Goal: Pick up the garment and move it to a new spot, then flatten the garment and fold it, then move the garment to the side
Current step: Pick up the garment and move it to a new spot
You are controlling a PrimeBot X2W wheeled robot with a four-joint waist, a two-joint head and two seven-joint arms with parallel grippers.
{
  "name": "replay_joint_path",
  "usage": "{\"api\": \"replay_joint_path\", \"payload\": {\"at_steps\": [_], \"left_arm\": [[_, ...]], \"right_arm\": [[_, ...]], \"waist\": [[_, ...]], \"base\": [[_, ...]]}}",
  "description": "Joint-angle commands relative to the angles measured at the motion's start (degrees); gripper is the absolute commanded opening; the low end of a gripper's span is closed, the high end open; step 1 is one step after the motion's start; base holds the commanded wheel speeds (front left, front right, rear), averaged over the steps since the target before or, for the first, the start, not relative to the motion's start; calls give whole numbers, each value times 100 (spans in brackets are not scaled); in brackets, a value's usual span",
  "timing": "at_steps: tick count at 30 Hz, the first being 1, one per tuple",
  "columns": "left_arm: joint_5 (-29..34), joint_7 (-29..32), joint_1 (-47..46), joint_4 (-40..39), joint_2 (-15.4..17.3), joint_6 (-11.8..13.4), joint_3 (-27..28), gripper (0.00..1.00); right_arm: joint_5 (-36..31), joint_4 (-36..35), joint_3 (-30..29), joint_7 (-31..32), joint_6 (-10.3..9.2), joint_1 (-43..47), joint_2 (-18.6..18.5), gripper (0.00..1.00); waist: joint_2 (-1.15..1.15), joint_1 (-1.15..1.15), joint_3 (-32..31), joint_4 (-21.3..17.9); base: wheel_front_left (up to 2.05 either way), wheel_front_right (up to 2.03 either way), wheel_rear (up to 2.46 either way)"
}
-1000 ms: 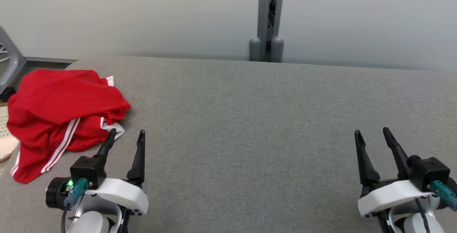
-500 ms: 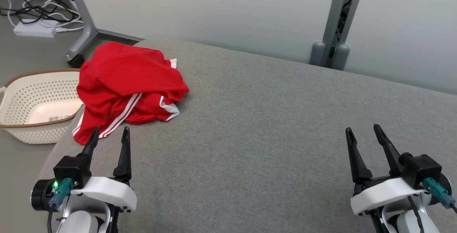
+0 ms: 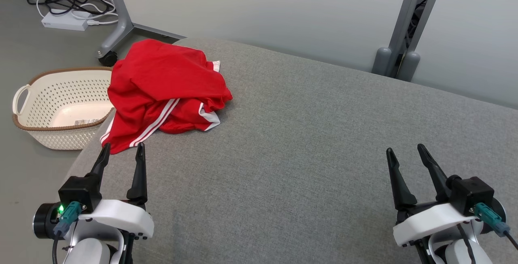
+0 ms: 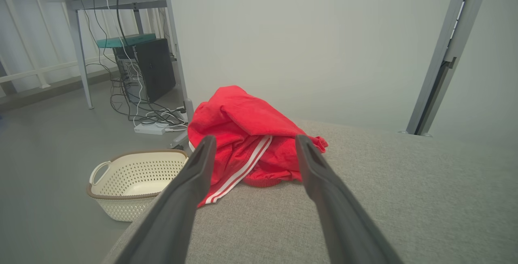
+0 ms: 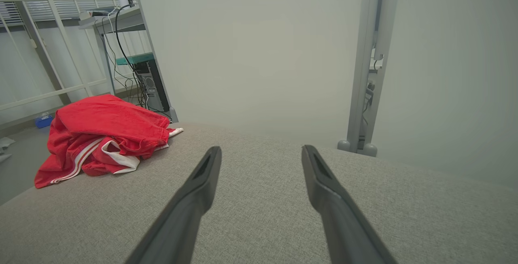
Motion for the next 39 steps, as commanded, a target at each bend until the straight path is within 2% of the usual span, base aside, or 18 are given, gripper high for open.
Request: {"api": "replay_joint_path", "payload": {"at_steps": [1,14,19,24,29,35,39], "left_arm": [[-26,-39,-104,7,8,35,-4,100],[-71,32,-510,10,7,85,-30,100],[-33,122,-1189,-102,169,55,39,100],[54,262,-2248,-24,457,-11,125,100],[-156,515,-3006,673,626,-230,218,100],[-494,981,-3660,2169,782,-613,301,100],[-652,1172,-3877,2918,848,-743,368,100]], "right_arm": [[-15,15,-15,-33,11,-70,-36,100],[-105,-11,44,30,11,-118,-36,100],[-86,-61,107,73,11,-184,-36,100],[-177,-191,149,153,11,-296,-37,100],[-260,-345,186,230,11,-442,-34,100],[-347,-496,331,335,11,-615,-57,100],[-356,-511,407,392,11,-695,-85,100]], "waist": [[0,0,0,-1],[0,0,118,-43],[0,0,247,-132],[0,0,511,-350],[0,0,805,-579],[0,0,1191,-892],[0,0,1369,-1034]], "base": [[0,0,0],[0,0,0],[0,0,0],[0,0,0],[0,0,0],[0,0,0],[0,0,0]]}}
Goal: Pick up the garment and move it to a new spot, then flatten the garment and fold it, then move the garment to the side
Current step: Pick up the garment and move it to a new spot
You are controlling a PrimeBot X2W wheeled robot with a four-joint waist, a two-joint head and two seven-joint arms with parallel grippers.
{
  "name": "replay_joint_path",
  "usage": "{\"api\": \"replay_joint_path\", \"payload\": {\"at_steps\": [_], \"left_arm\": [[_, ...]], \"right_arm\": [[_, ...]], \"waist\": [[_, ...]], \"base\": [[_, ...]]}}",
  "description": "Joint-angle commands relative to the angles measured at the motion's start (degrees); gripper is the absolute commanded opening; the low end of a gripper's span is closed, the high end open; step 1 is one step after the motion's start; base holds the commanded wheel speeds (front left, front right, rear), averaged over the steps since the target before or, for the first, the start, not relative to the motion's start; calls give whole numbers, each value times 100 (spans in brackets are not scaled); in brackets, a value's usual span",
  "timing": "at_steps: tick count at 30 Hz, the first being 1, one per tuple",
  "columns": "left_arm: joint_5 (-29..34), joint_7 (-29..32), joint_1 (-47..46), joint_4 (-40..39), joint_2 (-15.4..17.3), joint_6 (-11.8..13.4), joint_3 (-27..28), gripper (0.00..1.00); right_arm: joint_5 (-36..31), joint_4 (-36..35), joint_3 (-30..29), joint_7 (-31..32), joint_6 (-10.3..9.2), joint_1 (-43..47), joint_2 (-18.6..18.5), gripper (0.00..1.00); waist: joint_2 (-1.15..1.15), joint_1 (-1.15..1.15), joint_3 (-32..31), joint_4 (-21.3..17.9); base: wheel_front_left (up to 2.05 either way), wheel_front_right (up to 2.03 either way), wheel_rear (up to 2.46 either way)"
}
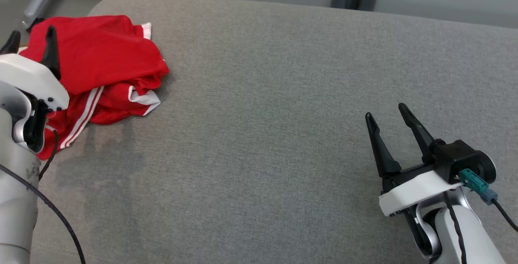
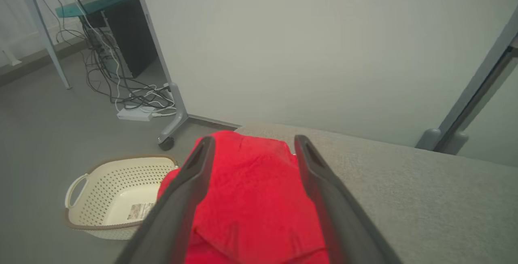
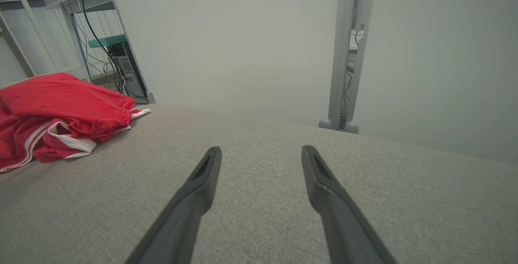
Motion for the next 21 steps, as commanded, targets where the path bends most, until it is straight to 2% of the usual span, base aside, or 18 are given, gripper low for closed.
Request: {"api": "replay_joint_path", "payload": {"at_steps": [1,7,14,15,17,18,21], "left_arm": [[-95,112,-134,283,44,-67,34,100],[-344,343,-356,1335,276,-246,163,100],[-495,368,-521,2098,316,-366,157,100],[-528,401,-545,2191,306,-389,165,97],[-559,384,-559,2341,314,-395,163,40],[-560,384,-560,2401,324,-409,142,0],[-501,135,-611,2434,411,-437,80,0]], "right_arm": [[-24,-6,9,45,11,-77,-51,100],[4,-125,210,121,11,-288,-131,100],[18,-166,283,166,11,-376,-210,100],[24,-163,295,162,11,-374,-209,100],[27,-154,323,147,11,-386,-207,100],[41,-148,333,136,11,-392,-206,100],[72,-128,329,90,11,-388,-195,100]], "waist": [[0,0,214,-198],[0,0,571,-449],[0,0,758,-527],[0,0,764,-534],[0,0,766,-565],[0,0,759,-582],[0,0,705,-605]], "base": [[0,0,0],[0,0,0],[0,0,0],[0,0,0],[0,0,0],[0,0,0],[0,0,0]]}}
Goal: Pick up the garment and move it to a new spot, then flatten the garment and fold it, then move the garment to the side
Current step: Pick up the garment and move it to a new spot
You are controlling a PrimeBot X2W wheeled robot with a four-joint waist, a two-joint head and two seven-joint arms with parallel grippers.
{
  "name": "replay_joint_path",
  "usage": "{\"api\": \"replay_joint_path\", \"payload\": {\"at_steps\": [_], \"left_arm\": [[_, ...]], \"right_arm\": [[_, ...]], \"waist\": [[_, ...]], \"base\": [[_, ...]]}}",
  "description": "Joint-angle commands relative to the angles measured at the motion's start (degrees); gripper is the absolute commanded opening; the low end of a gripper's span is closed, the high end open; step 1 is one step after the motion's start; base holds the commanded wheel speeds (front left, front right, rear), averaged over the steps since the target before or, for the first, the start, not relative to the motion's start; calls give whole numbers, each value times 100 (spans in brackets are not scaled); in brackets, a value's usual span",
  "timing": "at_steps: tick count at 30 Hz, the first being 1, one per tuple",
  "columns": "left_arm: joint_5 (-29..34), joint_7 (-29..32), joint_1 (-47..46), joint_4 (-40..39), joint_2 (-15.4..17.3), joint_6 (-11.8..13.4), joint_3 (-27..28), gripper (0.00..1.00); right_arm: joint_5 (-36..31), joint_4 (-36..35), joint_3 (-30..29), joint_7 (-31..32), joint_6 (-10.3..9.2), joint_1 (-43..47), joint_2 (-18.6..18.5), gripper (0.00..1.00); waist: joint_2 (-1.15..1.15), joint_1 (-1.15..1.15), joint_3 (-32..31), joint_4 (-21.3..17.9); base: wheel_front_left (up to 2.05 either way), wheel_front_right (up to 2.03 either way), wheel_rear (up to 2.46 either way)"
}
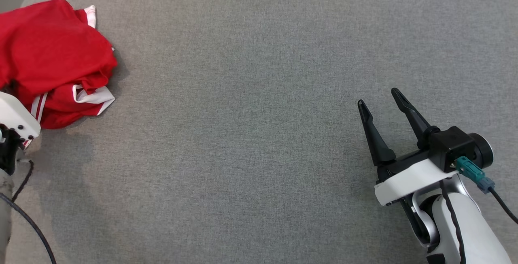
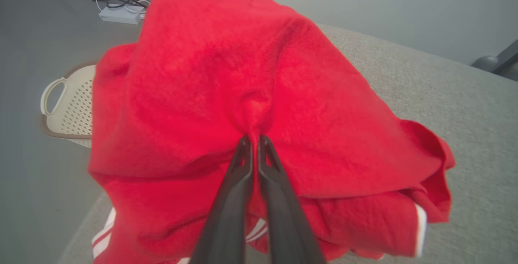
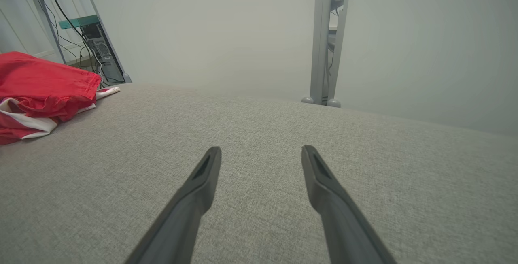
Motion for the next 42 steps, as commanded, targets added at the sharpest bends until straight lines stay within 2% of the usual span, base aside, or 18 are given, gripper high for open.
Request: {"api": "replay_joint_path", "payload": {"at_steps": [1,7,13,21,22,29,37,42], "left_arm": [[106,-265,-120,-54,122,-26,-76,0],[479,-1397,-354,-337,282,57,-356,0],[803,-1761,-332,-957,263,174,-547,0],[1148,-1775,834,-3061,64,329,-546,0],[1148,-1775,834,-3061,64,329,-546,0],[1127,-1776,2070,-4652,-170,524,-551,0],[925,-1250,3107,-5939,-253,777,-573,0],[859,-974,3478,-6443,-385,793,-786,0]], "right_arm": [[38,8,-36,-53,10,-14,-2,100],[18,24,-191,-138,9,131,7,100],[31,56,-408,-213,9,355,69,100],[55,-33,-670,-286,9,591,155,100],[55,-33,-670,-286,9,591,155,100],[114,-100,-774,-344,9,719,189,100],[207,-223,-725,-322,10,852,196,100],[296,-272,-697,-344,10,843,194,100]], "waist": [[0,0,-65,-6],[0,0,-376,53],[0,0,-876,93],[0,0,-1354,6],[0,0,-1354,6],[0,0,-1546,-240],[0,0,-1543,-724],[0,0,-1437,-1137]], "base": [[0,0,0],[0,0,0],[0,0,0],[0,0,0],[0,0,0],[0,0,0],[0,0,0],[0,0,0]]}}
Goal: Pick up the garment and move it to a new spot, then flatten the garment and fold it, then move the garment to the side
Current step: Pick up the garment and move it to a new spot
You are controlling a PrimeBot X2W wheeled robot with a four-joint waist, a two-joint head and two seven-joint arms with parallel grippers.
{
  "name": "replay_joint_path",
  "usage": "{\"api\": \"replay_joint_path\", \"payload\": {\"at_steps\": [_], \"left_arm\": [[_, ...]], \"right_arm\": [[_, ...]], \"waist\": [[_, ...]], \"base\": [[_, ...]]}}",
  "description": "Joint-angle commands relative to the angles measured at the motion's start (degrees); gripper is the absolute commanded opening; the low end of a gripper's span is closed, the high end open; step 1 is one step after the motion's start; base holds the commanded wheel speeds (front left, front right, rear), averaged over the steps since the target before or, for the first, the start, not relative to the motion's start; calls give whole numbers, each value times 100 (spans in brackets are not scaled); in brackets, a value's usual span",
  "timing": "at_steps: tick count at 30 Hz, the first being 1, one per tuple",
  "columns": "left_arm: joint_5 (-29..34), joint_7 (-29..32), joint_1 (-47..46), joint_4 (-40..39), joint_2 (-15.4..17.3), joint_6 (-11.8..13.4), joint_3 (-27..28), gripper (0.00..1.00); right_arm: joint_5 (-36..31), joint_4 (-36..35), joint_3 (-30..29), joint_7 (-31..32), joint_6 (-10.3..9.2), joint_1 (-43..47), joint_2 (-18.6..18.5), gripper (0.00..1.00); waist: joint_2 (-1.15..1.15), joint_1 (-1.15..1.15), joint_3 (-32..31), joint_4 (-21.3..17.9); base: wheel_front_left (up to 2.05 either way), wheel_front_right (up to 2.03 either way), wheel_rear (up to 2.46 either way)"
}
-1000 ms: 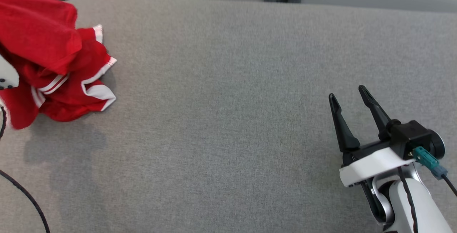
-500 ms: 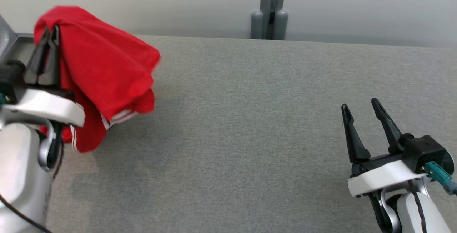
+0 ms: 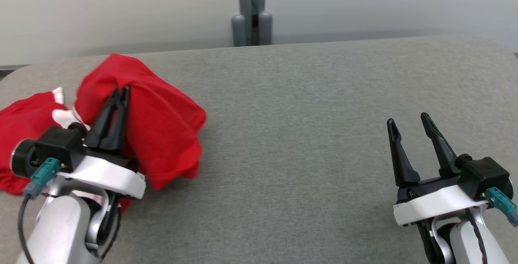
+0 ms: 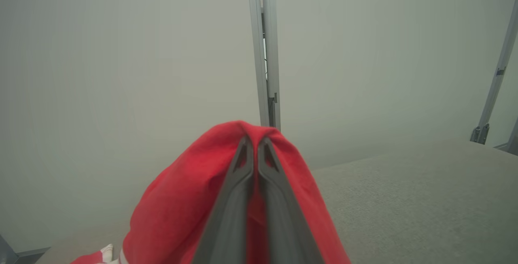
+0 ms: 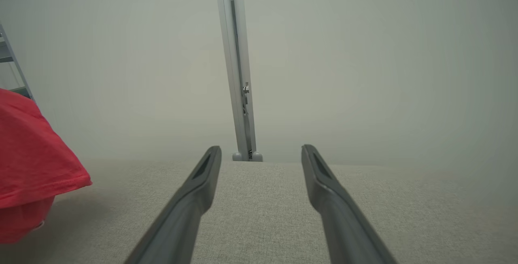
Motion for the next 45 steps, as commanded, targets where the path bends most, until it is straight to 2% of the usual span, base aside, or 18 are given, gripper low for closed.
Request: {"api": "replay_joint_path", "payload": {"at_steps": [1,5,11,21,22,23,24,25,26,34,45], "left_arm": [[-17,30,36,-77,-20,-10,-22,0],[-14,146,147,-151,-172,-62,-292,0],[103,324,-174,191,-485,-329,-907,0],[110,166,-803,1359,-1007,-605,-1471,0],[90,112,-857,1457,-1056,-617,-1473,5],[92,64,-916,1563,-1091,-621,-1482,41],[92,64,-916,1563,-1091,-621,-1482,41],[87,14,-954,1657,-1129,-621,-1502,75],[75,-60,-986,1725,-1158,-633,-1514,100],[-69,-556,-1065,1950,-1292,-452,-1342,100],[-318,-770,-522,1552,-831,28,-530,100]], "right_arm": [[37,-8,10,-35,10,34,-29,100],[92,-50,56,-90,10,5,-30,100],[225,-41,121,-179,10,-112,-27,100],[368,94,197,-325,10,-206,-26,100],[389,99,195,-330,10,-215,-26,100],[391,115,187,-347,10,-222,-26,100],[391,115,187,-347,10,-222,-26,100],[387,133,176,-360,10,-223,-27,100],[383,152,161,-369,10,-224,-28,100],[335,211,85,-397,10,-249,-27,100],[183,225,50,-399,10,-212,-30,100]], "waist": [[0,0,86,-248],[0,0,180,-630],[0,0,413,-1271],[0,0,680,-1760],[0,0,698,-1771],[0,0,709,-1775],[0,0,709,-1775],[0,0,714,-1773],[0,0,721,-1760],[0,0,694,-1389],[0,0,470,-559]], "base": [[0,0,0],[0,0,0],[0,0,0],[0,0,0],[0,0,0],[0,0,0],[0,0,0],[0,0,0],[0,0,0],[0,0,0],[0,0,0]]}}
